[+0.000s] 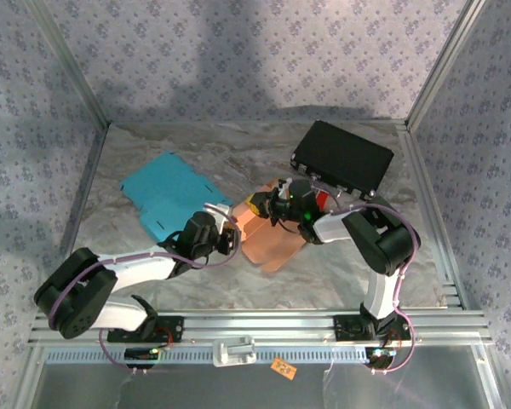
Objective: Fold the paper box
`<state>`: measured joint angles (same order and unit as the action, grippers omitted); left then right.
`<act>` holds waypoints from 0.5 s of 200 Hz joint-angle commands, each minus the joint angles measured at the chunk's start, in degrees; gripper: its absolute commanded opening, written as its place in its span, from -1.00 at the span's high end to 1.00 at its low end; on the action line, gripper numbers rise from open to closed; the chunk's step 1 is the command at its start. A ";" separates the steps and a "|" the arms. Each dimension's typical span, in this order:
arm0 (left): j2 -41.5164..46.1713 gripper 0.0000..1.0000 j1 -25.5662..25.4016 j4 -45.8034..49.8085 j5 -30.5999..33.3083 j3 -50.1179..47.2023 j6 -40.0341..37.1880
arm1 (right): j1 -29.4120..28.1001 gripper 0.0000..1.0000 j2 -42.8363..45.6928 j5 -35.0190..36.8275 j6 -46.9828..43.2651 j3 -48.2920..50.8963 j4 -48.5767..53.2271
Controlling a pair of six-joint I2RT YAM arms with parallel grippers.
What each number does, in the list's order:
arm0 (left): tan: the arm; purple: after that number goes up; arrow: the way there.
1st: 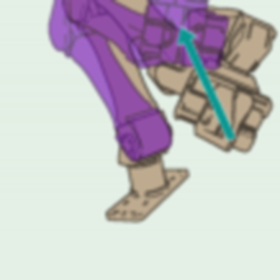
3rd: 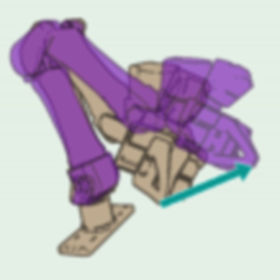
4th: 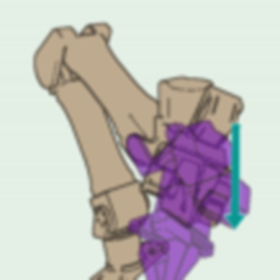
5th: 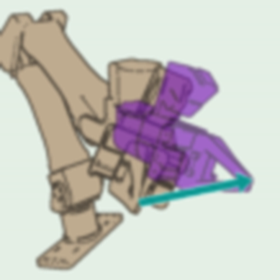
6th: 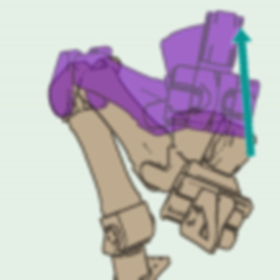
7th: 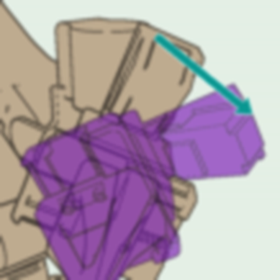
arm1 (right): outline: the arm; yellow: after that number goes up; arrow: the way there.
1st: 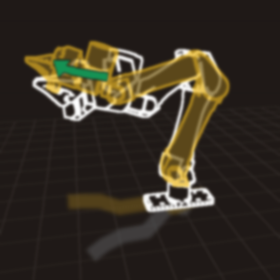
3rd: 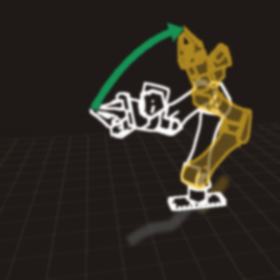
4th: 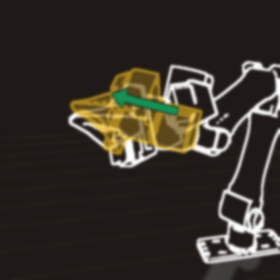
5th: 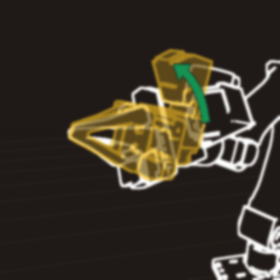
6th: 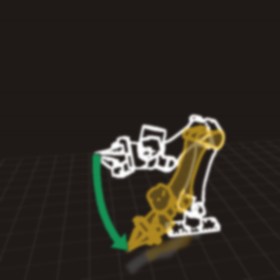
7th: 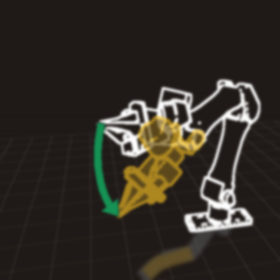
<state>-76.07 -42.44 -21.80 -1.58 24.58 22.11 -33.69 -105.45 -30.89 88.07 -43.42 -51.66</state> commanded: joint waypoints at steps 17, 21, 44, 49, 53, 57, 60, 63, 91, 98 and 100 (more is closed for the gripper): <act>-1.34 0.31 0.50 -3.37 -2.29 -1.02 -4.10 | 0.11 1.00 -0.55 -1.27 0.83 -1.14 0.95; -1.65 0.30 0.59 -3.89 -2.28 -1.07 -4.25 | 0.12 1.00 -0.59 -1.23 0.87 -1.14 0.82; -4.13 0.23 0.60 -7.95 -2.68 -1.03 -4.28 | 0.03 1.00 -0.46 -1.09 1.20 -0.37 -0.46; -4.69 0.22 0.60 -8.81 -2.64 -1.03 -4.07 | 0.08 1.00 -0.51 -0.95 1.23 -0.13 -0.91; -5.20 0.21 0.60 -9.55 -2.66 -1.10 -3.86 | 0.00 1.00 -0.54 -0.76 1.37 0.12 -1.49; -5.69 0.21 0.60 -10.36 -2.49 -1.24 -3.56 | -0.03 1.00 -0.55 -0.59 1.41 0.37 -2.13; -6.02 0.21 0.60 -11.09 -2.41 -1.27 -3.30 | -0.05 1.00 -0.55 -0.43 1.56 0.57 -2.67; -6.37 0.21 0.60 -11.80 -2.31 -1.35 -3.07 | -0.06 1.00 -0.55 -0.19 1.59 0.85 -3.24; -8.86 0.21 0.37 -15.51 -1.20 -1.30 -1.52 | -0.62 1.00 -0.67 1.40 1.65 2.43 -7.05; -9.36 0.21 0.19 -16.02 -0.82 -1.13 -1.54 | -0.82 1.00 -0.85 1.78 1.66 2.81 -8.09; -9.53 0.21 0.17 -16.17 -0.75 -1.05 -1.54 | -0.80 1.00 -0.93 1.82 1.62 2.90 -8.35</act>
<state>-83.81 -42.02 -32.23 -3.09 23.66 19.66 -33.63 -105.45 -29.65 88.90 -41.98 -54.61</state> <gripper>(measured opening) 0.394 0.056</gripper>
